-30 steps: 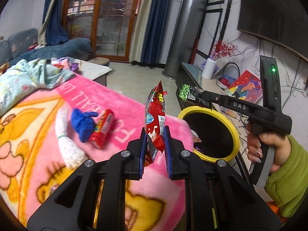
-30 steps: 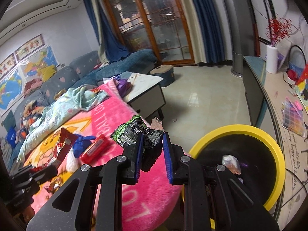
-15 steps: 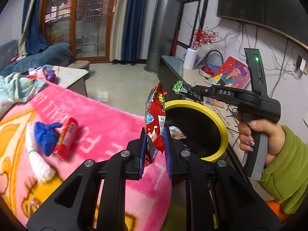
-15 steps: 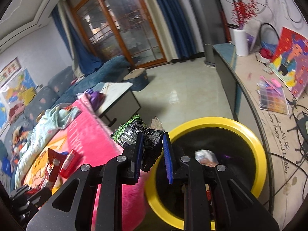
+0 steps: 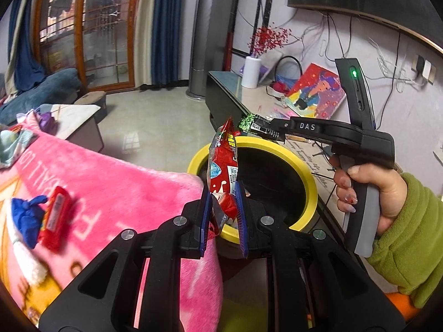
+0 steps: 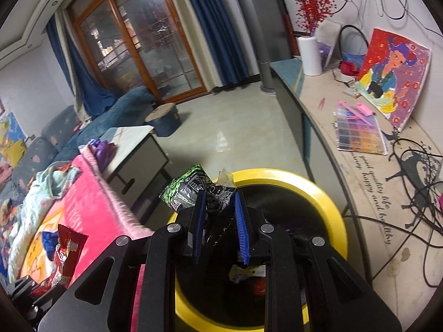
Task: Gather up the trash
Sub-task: 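Carry the green-black and red wrappers over the yellow bin with both grippers, then open both grippers to drop the wrappers into the yellow bin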
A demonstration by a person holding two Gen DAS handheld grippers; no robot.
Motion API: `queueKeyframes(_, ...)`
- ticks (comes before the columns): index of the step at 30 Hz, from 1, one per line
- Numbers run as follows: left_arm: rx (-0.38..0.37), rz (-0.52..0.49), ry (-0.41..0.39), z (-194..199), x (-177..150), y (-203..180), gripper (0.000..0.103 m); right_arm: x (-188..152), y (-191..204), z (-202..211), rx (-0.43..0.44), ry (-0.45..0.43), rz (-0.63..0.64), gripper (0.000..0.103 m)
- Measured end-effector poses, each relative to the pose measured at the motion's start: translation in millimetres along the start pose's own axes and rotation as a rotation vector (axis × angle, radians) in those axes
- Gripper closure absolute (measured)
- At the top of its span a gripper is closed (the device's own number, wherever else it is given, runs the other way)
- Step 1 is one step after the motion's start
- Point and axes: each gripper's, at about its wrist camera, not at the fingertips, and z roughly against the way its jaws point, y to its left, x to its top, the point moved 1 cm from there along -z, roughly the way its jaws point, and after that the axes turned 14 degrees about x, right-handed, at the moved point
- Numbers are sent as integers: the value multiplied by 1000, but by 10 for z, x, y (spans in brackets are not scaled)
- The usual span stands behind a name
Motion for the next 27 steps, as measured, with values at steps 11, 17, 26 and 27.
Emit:
queueKeyframes(11,-40,-69,38,-343,-25,-284,91,-30,-395,-50,-61,10,-72,82)
queueKeyframes(17,-60,-73,69,-507,-46,-343,91,-50,-516,-80,-73,17,-102,81)
queueKeyframes(26,-80,-70,107,-709,-83,-425,91,-98,-647,-189,-56,55,-146,76)
queueKeyframes(27,-80,-69,110,-722,-85,-433,91,-99,-643,-192,-51,56,-150,73)
